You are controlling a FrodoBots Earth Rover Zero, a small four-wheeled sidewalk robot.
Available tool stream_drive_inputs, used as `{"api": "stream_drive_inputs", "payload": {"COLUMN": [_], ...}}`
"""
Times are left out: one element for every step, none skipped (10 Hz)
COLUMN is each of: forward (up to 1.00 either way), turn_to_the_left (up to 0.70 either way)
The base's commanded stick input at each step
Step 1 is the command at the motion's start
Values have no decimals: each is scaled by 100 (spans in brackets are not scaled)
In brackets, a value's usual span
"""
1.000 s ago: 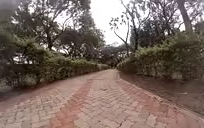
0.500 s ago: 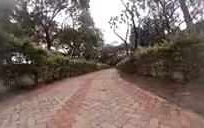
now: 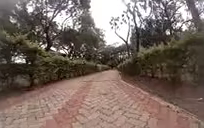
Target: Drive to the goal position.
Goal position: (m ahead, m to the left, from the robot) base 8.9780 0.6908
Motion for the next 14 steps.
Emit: {"api": "stream_drive_inputs", "payload": {"forward": [0,0,0,0,0,0,33,70,70,70,70,70,70,70], "turn_to_the_left": [0,0,0,0,0,0,0,0,0,0,0,0,0,0]}}
